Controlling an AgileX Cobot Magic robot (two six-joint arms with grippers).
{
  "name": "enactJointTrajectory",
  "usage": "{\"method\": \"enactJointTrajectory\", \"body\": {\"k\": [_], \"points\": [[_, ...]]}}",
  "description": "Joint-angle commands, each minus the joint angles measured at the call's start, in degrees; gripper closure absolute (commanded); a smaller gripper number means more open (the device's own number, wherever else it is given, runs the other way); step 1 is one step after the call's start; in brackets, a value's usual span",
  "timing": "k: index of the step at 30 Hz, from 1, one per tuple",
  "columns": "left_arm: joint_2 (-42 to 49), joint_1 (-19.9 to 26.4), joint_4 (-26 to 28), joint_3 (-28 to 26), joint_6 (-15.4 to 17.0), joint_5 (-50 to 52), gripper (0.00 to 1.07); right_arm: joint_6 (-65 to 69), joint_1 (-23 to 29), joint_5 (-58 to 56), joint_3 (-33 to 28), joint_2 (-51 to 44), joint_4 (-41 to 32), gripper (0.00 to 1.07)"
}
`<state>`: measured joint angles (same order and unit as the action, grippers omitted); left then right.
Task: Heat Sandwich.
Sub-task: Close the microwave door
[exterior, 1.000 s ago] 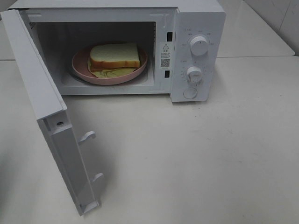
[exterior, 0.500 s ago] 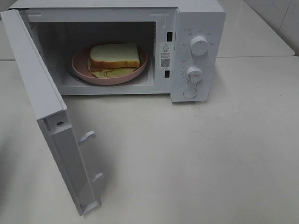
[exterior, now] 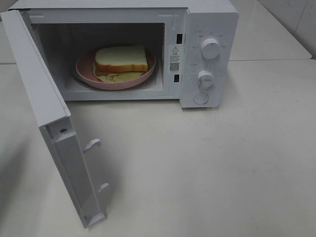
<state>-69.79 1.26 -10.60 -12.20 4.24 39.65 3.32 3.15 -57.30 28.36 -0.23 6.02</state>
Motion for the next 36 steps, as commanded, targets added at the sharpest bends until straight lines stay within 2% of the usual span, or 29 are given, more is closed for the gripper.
{"method": "enactJointTrajectory", "body": {"k": [1, 13, 18, 19, 21, 23, 25, 27, 29, 32, 34, 36], "points": [[-4.8, -0.4, -4.8, -2.1, 2.6, 5.4, 1.07, -0.3, -0.5, 0.3, 0.0, -1.6, 0.0, 0.31], [-15.4, -0.6, -6.6, -4.9, 3.4, 15.4, 1.07, -0.3, -0.5, 0.3, 0.0, -1.6, 0.0, 0.31], [-19.1, -5.0, -4.5, -7.3, 2.2, 15.5, 1.07, -0.3, -0.5, 0.3, 0.0, -1.6, 0.0, 0.31], [-21.0, -7.4, -2.3, -8.2, 1.5, 15.5, 1.07, -0.3, -0.5, 0.3, 0.0, -1.6, 0.0, 0.31], [-22.5, -9.5, 0.1, -9.1, 1.3, 15.6, 1.07, -0.3, -0.5, 0.3, 0.0, -1.6, 0.0, 0.31], [-23.1, -10.4, 0.8, -9.5, 1.2, 15.6, 1.07, -0.3, -0.5, 0.3, 0.0, -1.6, 0.0, 0.31], [-24.4, -13.9, 3.6, -10.8, 1.0, 15.8, 1.07, -0.3, -0.5, 0.3, 0.0, -1.6, 0.0, 0.31], [-24.9, -15.1, 4.6, -11.3, 0.3, 15.8, 1.07, -0.3, -0.5, 0.3, 0.0, -1.6, 0.0, 0.31], [-25.4, -18.2, 8.0, -12.4, -1.4, 15.6, 1.07, -0.3, -0.5, 0.3, 0.0, -1.6, 0.0, 0.31], [-25.8, -20.0, 10.6, -13.3, -1.9, 15.6, 1.07, -0.3, -0.5, 0.3, 0.0, -1.6, 0.0, 0.31], [-27.0, -22.9, 14.1, -14.7, -4.2, 15.5, 1.07, -0.3, -0.5, 0.3, 0.0, -1.6, 0.0, 0.31], [-27.3, -24.0, 15.4, -15.2, -4.6, 15.4, 1.07, -0.3, -0.5, 0.3, 0.0, -1.6, 0.0, 0.31]]}}
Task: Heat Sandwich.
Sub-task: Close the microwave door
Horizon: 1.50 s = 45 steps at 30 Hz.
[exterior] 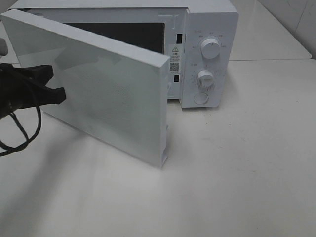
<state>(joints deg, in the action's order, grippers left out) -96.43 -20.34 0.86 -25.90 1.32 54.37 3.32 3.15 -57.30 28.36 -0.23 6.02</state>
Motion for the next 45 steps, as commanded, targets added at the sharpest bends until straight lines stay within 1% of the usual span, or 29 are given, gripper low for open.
{"method": "enactJointTrajectory", "body": {"k": [1, 4, 5, 6, 8, 9, 10, 12, 13, 18, 19, 21, 22, 24, 26, 27, 29, 31, 32, 36, 43, 45], "points": [[-1.5, -4.5, 6.6, -2.6, -3.2, 0.7, 1.07, -0.3, -0.5, 0.3, 0.0, -1.6, 0.0, 0.31], [-2.5, -7.6, 11.1, -4.2, -5.0, 0.7, 1.07, -0.3, -0.5, 0.3, 0.0, -1.6, 0.0, 0.31], [-2.5, -7.6, 11.1, -4.2, -5.0, 0.7, 1.07, -0.3, -0.5, 0.3, 0.0, -1.6, 0.0, 0.31], [-3.2, -9.6, 14.3, -5.3, -6.8, 0.6, 1.07, -0.3, -0.5, 0.3, 0.0, -1.6, 0.0, 0.31], [-3.8, -11.3, 17.2, -6.7, -8.5, 0.4, 1.07, -0.3, -0.5, 0.3, 0.0, -1.6, 0.0, 0.31], [-3.8, -11.3, 17.2, -6.7, -8.5, 0.4, 1.07, -0.3, -0.5, 0.3, 0.0, -1.6, 0.0, 0.31], [-4.6, -12.6, 19.5, -8.1, -9.5, 0.2, 1.07, -0.3, -0.5, 0.3, 0.0, -1.6, 0.0, 0.31], [-5.4, -13.6, 20.9, -9.4, -10.1, 0.3, 1.07, -0.3, -0.5, 0.3, 0.0, -1.6, 0.0, 0.31], [-6.4, -14.4, 21.1, -10.7, -10.5, 0.3, 1.07, -0.3, -0.5, 0.3, 0.0, -1.6, 0.0, 0.31], [-7.4, -15.5, 21.1, -12.7, -10.5, -0.1, 1.07, -0.3, -0.5, 0.3, 0.0, -1.6, 0.0, 0.31], [-8.1, -16.0, 21.1, -14.3, -10.5, -0.7, 1.07, -0.3, -0.5, 0.3, 0.0, -1.6, 0.0, 0.31], [-8.7, -16.3, 21.0, -15.9, -10.5, -1.7, 1.07, -0.3, -0.5, 0.3, 0.0, -1.6, 0.0, 0.31], [-9.4, -16.6, 21.1, -17.6, -10.5, -2.4, 1.07, -0.3, -0.5, 0.3, 0.0, -1.6, 0.0, 0.31], [-9.7, -16.8, 21.1, -18.3, -10.5, -2.7, 1.07, -0.3, -0.5, 0.3, 0.0, -1.6, 0.0, 0.31], [-10.3, -17.1, 21.3, -19.8, -10.5, -2.7, 1.07, -0.3, -0.5, 0.3, 0.0, -1.6, 0.0, 0.31], [-11.0, -17.6, 21.3, -21.4, -10.5, -3.4, 1.07, -0.3, -0.5, 0.3, 0.0, -1.6, 0.0, 0.31], [-11.2, -17.8, 21.3, -22.0, -10.5, -4.0, 1.07, -0.3, -0.5, 0.3, 0.0, -1.6, 0.0, 0.31], [-12.3, -18.3, 21.4, -24.2, -10.5, -4.3, 1.07, -0.3, -0.5, 0.3, 0.0, -1.6, 0.0, 0.31], [-12.3, -18.3, 21.4, -24.2, -10.5, -4.3, 1.07, -0.3, -0.5, 0.3, 0.0, -1.6, 0.0, 0.31], [-14.0, -18.7, 21.4, -27.4, -10.5, -5.7, 1.07, -0.3, -0.5, 0.3, 0.0, -1.6, 0.0, 0.31], [-15.8, -18.7, 21.5, -30.7, -10.5, -7.3, 1.07, -0.3, -0.5, 0.3, 0.0, -1.6, 0.0, 0.31], [-17.0, -18.7, 21.6, -32.5, -10.5, -7.5, 1.07, -0.3, -0.5, 0.3, 0.0, -1.6, 0.0, 0.31]]}}
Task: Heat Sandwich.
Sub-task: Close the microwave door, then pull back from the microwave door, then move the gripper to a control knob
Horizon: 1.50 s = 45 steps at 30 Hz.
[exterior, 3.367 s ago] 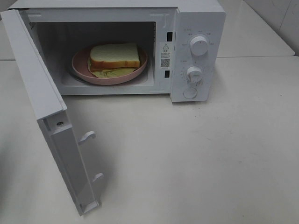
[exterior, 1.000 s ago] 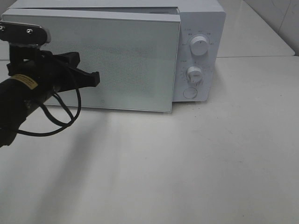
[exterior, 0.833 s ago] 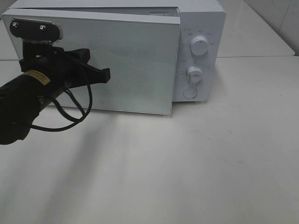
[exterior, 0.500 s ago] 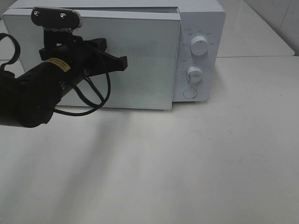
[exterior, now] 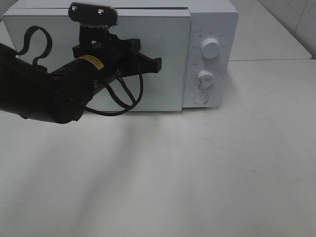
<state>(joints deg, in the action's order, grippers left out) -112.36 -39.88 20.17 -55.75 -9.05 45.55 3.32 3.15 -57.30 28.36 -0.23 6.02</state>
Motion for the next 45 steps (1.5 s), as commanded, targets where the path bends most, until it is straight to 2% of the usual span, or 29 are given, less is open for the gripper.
{"method": "enactJointTrajectory", "body": {"k": [1, 8, 29, 38, 45], "points": [[-1.0, 0.8, 2.3, -2.7, -0.1, 1.3, 1.07, -0.3, -0.5, 0.3, 0.0, -1.6, 0.0, 0.31], [-3.8, 1.3, 4.1, -7.1, -0.3, -1.4, 1.07, -0.3, -0.5, 0.3, 0.0, -1.6, 0.0, 0.31], [-3.7, 1.3, 3.8, -7.1, -0.3, -1.4, 1.07, -0.3, -0.5, 0.3, 0.0, -1.6, 0.0, 0.31], [0.3, 0.2, 3.8, -1.8, -0.3, -1.0, 1.07, -0.3, -0.5, 0.3, 0.0, -1.6, 0.0, 0.31], [6.0, -2.2, 3.8, 5.9, -0.1, -1.3, 1.07, -0.3, -0.5, 0.3, 0.0, -1.6, 0.0, 0.31]]}}
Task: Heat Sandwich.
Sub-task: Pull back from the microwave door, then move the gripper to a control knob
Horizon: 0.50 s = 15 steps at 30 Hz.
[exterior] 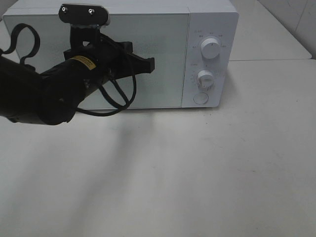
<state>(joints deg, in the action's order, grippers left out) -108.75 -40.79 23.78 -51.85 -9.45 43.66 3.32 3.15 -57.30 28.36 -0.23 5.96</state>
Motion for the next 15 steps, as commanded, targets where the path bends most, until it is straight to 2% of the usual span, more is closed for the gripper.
{"method": "enactJointTrajectory", "body": {"k": [1, 7, 9, 10, 11, 12, 13, 14, 15], "points": [[3.2, -1.7, 0.2, 2.9, 0.3, 0.6, 1.07, -0.3, -0.5, 0.3, 0.0, -1.6, 0.1, 0.31], [6.6, -3.5, 0.2, 7.3, 0.3, -0.6, 1.07, -0.3, -0.5, 0.3, 0.0, -1.6, 0.1, 0.31], [8.7, -3.6, 0.2, 9.3, 0.3, -5.7, 1.07, -0.3, -0.5, 0.3, 0.0, -1.6, 0.1, 0.31], [9.5, -3.6, 0.2, 9.8, 0.3, -7.8, 1.03, -0.3, -0.5, 0.3, 0.0, -1.6, 0.1, 0.31], [10.8, -3.6, 0.2, 10.0, 0.3, -14.3, 0.84, -0.3, -0.5, 0.3, 0.0, -1.6, 0.1, 0.31], [10.8, -3.6, 0.2, 10.0, 0.3, -14.3, 0.84, -0.3, -0.5, 0.3, 0.0, -1.6, 0.1, 0.31], [11.4, -3.6, 0.2, 10.0, 0.3, -16.9, 0.68, -0.3, -0.5, 0.3, 0.0, -1.6, 0.1, 0.31], [12.1, -3.6, 0.2, 10.0, 0.3, -19.7, 0.49, -0.3, -0.5, 0.3, 0.0, -1.6, 0.1, 0.31], [13.3, -3.6, 0.2, 10.0, 0.2, -24.5, 0.16, -0.3, -0.5, 0.3, 0.0, -1.6, 0.1, 0.31]]}}
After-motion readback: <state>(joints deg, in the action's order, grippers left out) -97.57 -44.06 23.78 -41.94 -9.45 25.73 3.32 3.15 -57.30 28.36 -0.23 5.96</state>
